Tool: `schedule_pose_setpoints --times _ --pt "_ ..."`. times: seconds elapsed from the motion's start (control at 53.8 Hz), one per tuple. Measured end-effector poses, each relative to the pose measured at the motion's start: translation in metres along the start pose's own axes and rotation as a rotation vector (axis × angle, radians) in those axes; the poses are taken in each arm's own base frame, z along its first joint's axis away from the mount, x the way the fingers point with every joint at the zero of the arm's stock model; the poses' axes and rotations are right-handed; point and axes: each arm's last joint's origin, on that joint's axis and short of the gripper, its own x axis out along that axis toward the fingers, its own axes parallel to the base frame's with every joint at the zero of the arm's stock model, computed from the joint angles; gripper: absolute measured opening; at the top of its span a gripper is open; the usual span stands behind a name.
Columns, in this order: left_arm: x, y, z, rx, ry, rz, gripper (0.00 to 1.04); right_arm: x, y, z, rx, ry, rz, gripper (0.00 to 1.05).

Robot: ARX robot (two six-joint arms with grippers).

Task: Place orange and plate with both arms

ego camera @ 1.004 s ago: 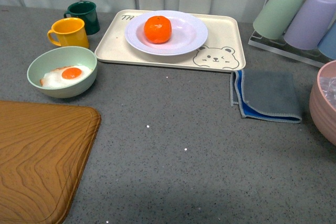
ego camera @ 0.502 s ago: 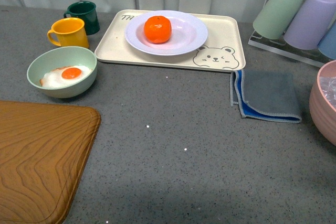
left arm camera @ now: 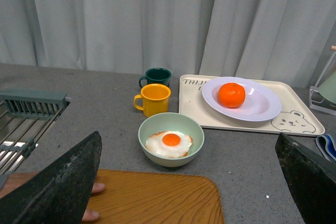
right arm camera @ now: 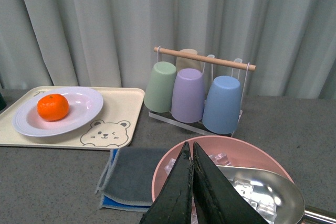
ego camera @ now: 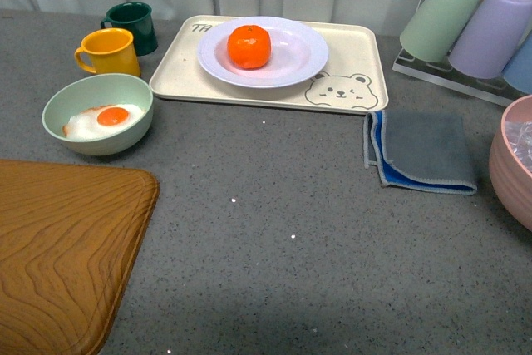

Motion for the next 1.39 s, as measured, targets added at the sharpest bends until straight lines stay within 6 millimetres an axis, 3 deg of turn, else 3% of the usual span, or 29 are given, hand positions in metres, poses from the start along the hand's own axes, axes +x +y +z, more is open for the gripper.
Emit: schedule_pose_setpoints --times 1.394 --pt "0.000 0.000 0.000 0.000 0.000 0.000 0.98 -0.036 0.000 0.000 -0.001 -0.006 0.003 0.04"
